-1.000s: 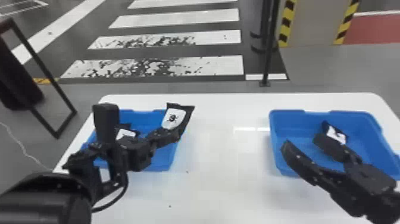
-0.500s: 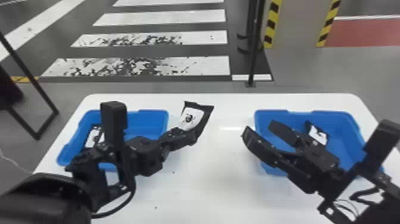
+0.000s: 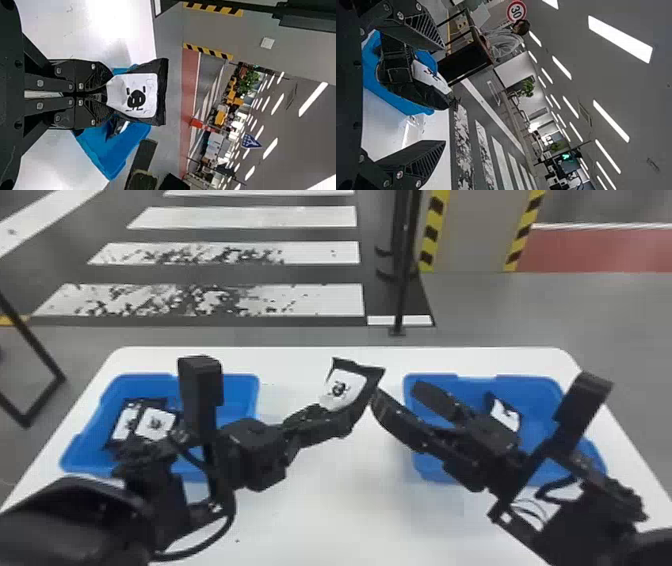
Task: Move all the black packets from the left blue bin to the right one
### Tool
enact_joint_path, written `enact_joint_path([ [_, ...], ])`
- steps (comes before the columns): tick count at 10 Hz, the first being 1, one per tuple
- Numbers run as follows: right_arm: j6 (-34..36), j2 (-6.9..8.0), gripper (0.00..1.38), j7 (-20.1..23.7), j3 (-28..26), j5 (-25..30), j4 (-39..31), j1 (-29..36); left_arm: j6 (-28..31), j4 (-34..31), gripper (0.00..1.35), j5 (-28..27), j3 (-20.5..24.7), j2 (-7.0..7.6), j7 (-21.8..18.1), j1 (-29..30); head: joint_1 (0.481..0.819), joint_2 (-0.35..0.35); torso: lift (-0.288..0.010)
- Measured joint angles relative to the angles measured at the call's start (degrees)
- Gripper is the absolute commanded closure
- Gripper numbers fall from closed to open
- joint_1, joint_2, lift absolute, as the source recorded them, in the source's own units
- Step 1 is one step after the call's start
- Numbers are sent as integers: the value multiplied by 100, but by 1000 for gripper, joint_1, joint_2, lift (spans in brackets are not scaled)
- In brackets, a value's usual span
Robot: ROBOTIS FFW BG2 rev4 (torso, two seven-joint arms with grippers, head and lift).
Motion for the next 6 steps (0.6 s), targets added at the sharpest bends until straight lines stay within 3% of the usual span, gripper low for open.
enact_joint_path([
  [5,0,-15,240,-1,230,-20,422,-432,-58,0,1211,211,-306,15,-7,-89,695,-2,-140],
  [6,0,-19,633,-1,249,-34,502,-517,-51,0,1211,230,-364,20,-6,-106,695,-9,-140],
])
